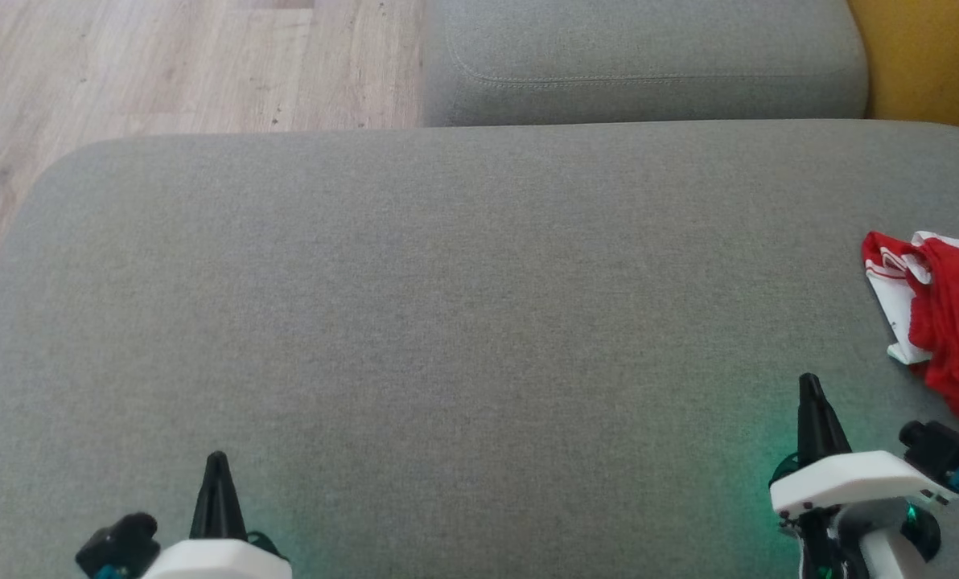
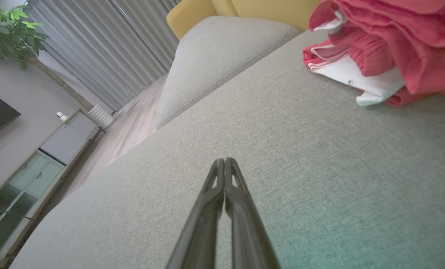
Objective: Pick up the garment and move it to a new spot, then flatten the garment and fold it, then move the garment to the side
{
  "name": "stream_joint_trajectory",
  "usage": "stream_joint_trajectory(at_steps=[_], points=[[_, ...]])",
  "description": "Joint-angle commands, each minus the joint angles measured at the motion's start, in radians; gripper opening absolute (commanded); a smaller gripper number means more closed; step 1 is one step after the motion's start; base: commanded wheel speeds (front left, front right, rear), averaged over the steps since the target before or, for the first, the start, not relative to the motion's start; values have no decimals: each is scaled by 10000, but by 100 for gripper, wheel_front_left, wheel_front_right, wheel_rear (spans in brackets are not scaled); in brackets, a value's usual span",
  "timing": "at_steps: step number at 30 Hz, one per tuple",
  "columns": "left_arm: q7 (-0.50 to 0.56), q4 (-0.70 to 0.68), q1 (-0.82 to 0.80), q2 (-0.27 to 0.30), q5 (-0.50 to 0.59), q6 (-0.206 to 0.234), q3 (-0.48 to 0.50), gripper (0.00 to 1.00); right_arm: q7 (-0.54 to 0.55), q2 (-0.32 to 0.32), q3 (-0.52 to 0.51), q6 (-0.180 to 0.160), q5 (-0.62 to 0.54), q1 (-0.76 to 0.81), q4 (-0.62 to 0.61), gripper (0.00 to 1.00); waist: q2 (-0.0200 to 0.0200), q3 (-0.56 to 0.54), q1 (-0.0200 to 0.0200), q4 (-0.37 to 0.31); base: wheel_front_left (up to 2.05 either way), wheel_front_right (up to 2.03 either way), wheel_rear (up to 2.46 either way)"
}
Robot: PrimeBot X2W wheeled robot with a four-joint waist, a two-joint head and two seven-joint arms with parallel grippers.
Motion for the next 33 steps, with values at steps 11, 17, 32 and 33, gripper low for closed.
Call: stream_joint_trajectory(at_steps=[11, 17, 32, 33], points=[[360, -536, -638, 29, -1421, -189, 394, 0, 378, -36, -78, -3, 1457, -354, -702, 0, 0, 3, 0, -82, 0, 0, 0], [536, -623, -690, 31, -2093, -259, 501, 0, 551, -38, -135, -3, 2141, -335, -869, 0, 0, 5, 0, -126, 0, 0, 0], [977, -842, -820, 38, -3782, -436, 771, 0, 986, -44, -277, -4, 3861, -287, -1290, 0, 0, 10, -1, -234, 0, 0, 0], [1007, -857, -828, 38, -3895, -448, 789, 0, 1015, -45, -286, -4, 3975, -284, -1318, 0, 0, 10, -1, -241, 0, 0, 0]])
